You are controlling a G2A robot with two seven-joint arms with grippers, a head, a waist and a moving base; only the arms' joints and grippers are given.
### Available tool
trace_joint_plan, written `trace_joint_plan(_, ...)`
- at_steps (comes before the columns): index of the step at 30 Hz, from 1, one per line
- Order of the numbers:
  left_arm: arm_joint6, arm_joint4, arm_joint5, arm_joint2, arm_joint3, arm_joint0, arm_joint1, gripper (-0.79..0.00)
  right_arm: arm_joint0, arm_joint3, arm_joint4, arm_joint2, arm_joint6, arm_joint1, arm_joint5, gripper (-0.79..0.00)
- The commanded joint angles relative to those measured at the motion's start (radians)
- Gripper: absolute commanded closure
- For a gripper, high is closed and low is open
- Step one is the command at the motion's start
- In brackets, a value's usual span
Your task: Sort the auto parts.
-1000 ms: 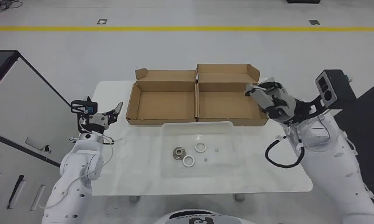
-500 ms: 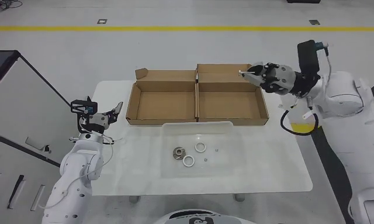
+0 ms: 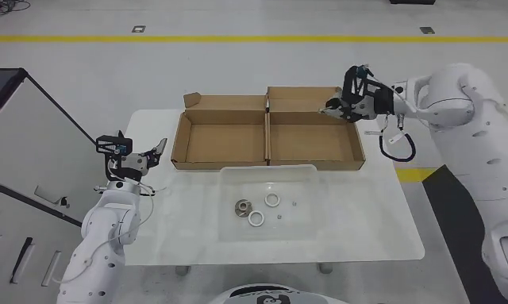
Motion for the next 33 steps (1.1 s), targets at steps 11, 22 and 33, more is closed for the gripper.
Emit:
trace_joint_plan(11, 0.0, 0.0, 0.0, 0.0, 0.0, 0.0, 0.0, -0.785, 0.238, 0.139, -0.347, -0.406, -0.139, -0.022, 0.0, 0.0)
trace_joint_plan(22, 0.0, 0.0, 0.0, 0.0, 0.0, 0.0, 0.0, -0.785, 0.396, 0.4, -0.453, -0.718, -0.338, -0.107, 0.0, 0.0)
trace_joint_plan(33, 0.0, 0.0, 0.0, 0.0, 0.0, 0.0, 0.0, -0.785, 0.451, 0.659, -0.383, -0.862, -0.321, -0.237, 0.0, 0.0)
